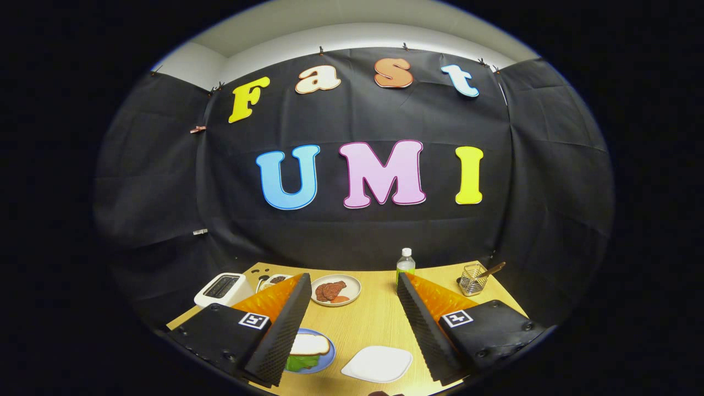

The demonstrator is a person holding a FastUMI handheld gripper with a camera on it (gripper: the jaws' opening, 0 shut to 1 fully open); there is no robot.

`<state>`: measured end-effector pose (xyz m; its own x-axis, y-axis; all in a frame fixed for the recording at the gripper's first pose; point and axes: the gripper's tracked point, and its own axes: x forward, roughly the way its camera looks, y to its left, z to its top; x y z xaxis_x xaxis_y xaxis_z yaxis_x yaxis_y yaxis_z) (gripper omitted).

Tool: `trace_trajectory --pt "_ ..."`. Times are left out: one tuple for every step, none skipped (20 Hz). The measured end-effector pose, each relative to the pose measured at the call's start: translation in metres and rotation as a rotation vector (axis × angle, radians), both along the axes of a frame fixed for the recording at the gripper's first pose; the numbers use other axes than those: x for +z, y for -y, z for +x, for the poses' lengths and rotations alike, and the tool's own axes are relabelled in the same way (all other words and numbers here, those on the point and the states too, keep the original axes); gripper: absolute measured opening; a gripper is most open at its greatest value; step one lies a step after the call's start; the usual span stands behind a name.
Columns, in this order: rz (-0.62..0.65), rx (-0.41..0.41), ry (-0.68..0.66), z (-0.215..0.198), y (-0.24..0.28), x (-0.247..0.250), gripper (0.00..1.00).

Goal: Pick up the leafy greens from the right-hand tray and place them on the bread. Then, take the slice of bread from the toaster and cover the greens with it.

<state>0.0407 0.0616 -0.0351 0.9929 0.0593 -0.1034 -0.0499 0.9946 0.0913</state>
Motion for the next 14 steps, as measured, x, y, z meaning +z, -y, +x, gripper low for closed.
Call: trace_trajectory --pt "0.001 0.003 0.003 0.001 0.002 0.0 0.97" --pt "0.003 0.008 0.006 0.001 0.003 0.0 0.97" --pt "0.007 0.016 0.004 0.002 0.004 -0.001 0.97" --pt "0.009 0.027 -0.002 0.004 0.004 -0.002 0.98" --pt "0.008 0.04 -0.018 0.005 0.005 -0.005 0.97" --pt "0.005 0.057 -0.025 0.004 0.005 -0.007 0.97" --pt "-0.004 0.067 -0.024 0.007 0.008 -0.005 0.98" --pt "-0.018 0.074 -0.027 0.009 0.011 -0.005 0.97" --pt "-0.028 0.087 -0.033 0.007 0.012 -0.007 0.97" --pt "-0.03 0.1 -0.038 0.006 0.012 -0.007 0.97" --pt "-0.026 0.112 -0.038 0.004 0.011 -0.007 0.98" --pt "-0.021 0.124 -0.037 0.002 0.011 -0.007 0.98" --pt "-0.02 0.134 -0.038 0.003 0.013 -0.006 0.97" --pt "-0.02 0.143 -0.041 0.001 0.014 -0.008 0.98"
